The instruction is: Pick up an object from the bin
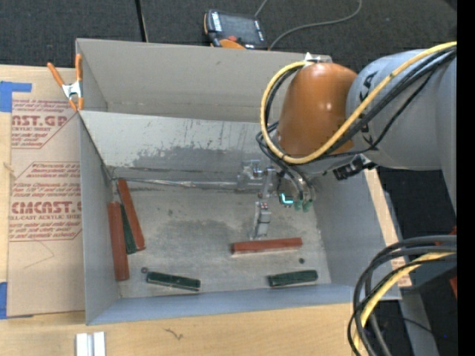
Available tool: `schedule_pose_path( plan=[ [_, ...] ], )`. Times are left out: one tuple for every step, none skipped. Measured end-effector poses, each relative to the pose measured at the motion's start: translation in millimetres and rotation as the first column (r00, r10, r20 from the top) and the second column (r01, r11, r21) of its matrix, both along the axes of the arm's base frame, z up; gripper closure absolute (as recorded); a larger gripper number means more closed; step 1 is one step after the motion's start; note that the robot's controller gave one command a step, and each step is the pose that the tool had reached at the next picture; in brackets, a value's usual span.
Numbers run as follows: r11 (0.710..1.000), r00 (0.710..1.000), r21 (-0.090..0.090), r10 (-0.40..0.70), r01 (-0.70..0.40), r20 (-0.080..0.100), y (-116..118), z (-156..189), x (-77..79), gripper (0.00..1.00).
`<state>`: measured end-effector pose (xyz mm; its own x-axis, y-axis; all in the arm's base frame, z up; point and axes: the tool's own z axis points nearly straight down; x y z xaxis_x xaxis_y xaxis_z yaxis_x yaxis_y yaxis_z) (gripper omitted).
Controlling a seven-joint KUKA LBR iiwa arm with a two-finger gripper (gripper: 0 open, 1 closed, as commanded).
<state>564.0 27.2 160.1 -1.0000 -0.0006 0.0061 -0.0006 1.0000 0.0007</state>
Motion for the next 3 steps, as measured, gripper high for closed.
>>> schedule_pose_path(
  plan=[
    [0.991, 0.991, 0.001, 0.133, -0.133, -0.003, -26.4, -94.0, -61.8, 0.0],
    [0.991, 0.991, 0.0, 0.133, -0.133, 0.005, -25.9, -90.2, -58.6, 1.0],
    [0.982, 0.982, -0.003, 0.188, -0.188, 0.017, -22.7, 73.9, -9.3, 1.0]
  ],
)
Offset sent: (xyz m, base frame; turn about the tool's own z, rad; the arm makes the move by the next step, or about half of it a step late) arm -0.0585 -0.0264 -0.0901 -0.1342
